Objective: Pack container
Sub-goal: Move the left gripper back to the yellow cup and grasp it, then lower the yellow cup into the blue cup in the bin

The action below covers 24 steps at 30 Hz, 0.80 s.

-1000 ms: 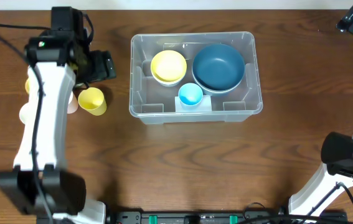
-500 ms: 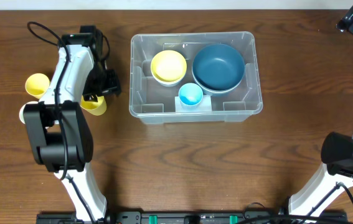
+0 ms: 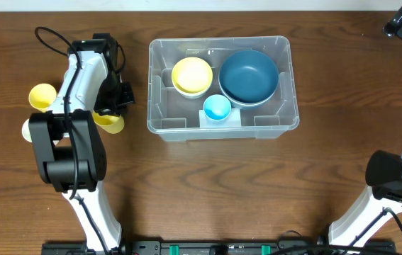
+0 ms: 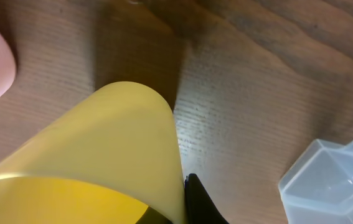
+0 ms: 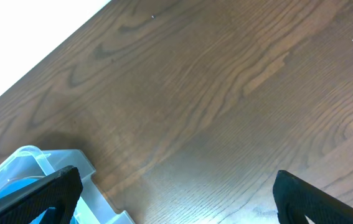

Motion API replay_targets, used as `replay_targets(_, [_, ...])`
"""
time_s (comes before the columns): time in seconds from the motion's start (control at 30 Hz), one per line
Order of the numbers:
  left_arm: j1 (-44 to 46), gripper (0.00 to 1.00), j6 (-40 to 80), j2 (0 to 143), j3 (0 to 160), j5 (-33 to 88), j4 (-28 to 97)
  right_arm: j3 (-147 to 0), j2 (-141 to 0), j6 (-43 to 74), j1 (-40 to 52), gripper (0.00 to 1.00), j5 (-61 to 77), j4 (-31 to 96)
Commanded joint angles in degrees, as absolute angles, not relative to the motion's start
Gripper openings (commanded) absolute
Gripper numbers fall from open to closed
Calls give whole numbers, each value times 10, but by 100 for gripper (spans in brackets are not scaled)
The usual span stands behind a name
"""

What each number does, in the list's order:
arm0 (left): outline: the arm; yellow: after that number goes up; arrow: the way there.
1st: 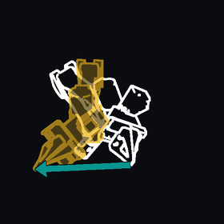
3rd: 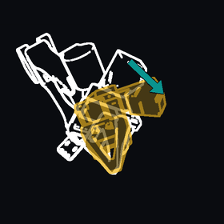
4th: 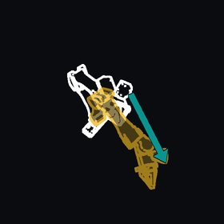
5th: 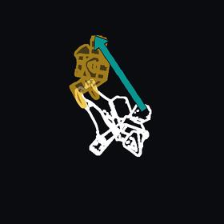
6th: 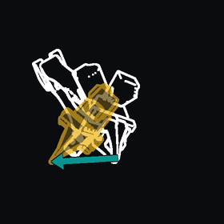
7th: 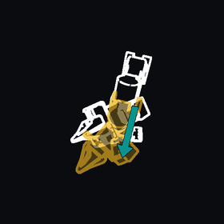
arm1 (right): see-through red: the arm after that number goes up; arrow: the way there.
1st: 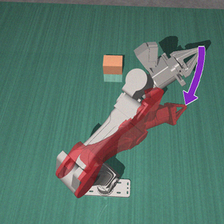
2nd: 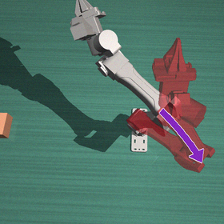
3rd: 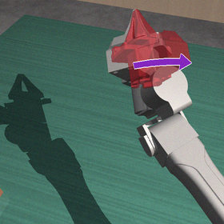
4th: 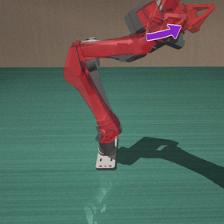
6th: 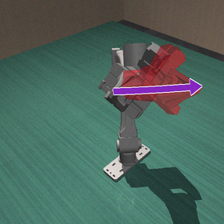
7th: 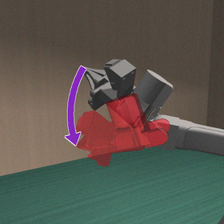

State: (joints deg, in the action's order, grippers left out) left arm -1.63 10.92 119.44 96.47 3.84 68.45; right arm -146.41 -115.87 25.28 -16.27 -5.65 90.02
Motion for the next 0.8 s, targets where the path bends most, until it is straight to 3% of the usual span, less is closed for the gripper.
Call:
replay_targets(0.0, [-5,6,113,1108,993,30,689,-1468,-1165,261,-165,99,-58,900])
replay_targets(0.2, [71,6,112,923,996,30,652,-1468,-1165,261,-165,99,-58,900])
replay_targets(0.37, [201,6,84,825,995,30,591,-1468,-1165,261,-165,99,-58,900])
replay_targets(0.53, [303,6,76,836,992,30,569,-1468,-1165,261,-165,99,-58,900])
replay_targets(0.77, [358,6,68,949,985,30,564,-1468,-1165,261,-165,99,-58,900])
